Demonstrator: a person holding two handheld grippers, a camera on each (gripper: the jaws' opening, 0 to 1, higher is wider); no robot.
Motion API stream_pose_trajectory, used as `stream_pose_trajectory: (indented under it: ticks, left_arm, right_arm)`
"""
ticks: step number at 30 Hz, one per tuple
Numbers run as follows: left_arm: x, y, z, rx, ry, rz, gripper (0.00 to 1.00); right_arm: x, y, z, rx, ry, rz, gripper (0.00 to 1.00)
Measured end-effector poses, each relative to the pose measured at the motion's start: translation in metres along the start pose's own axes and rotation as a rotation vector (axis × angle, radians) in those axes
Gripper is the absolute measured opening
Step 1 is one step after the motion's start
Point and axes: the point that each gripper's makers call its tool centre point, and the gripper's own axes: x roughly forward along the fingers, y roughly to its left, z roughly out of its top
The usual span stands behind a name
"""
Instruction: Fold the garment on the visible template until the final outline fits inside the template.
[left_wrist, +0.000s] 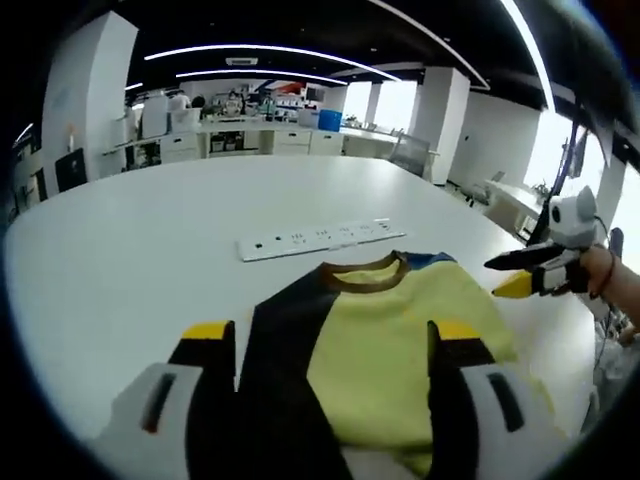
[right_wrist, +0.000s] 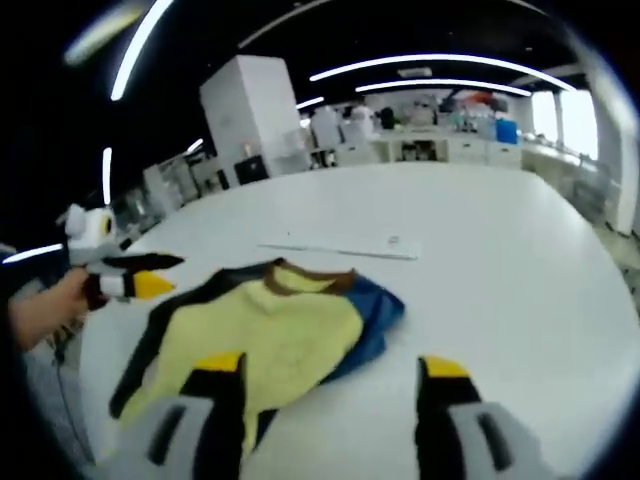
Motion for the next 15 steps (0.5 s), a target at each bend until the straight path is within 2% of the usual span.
stream_pose_trajectory:
  ticks: [5, 12, 15]
  left_arm:
    - [-0.012, -0.019, -0.004, 0.024, -0.019, -0.046, 0.78]
    - [-0.025, -0.049, -0.015, 0.058, -0.019, -0.085, 0.77]
    - [-0.030, -0.072, -0.015, 0.076, -0.031, -0.126, 0.75]
  right_arm:
    - [-0.010, 0.000, -0.012, 0.008, 0.004, -0.006, 0.63]
    - [-0.009, -0.005, -0.028, -0.010, 0.028, -0.019, 0.54]
    - [-0.008, -0.001, -0.035, -0.026, 0.039, -0.017, 0.49]
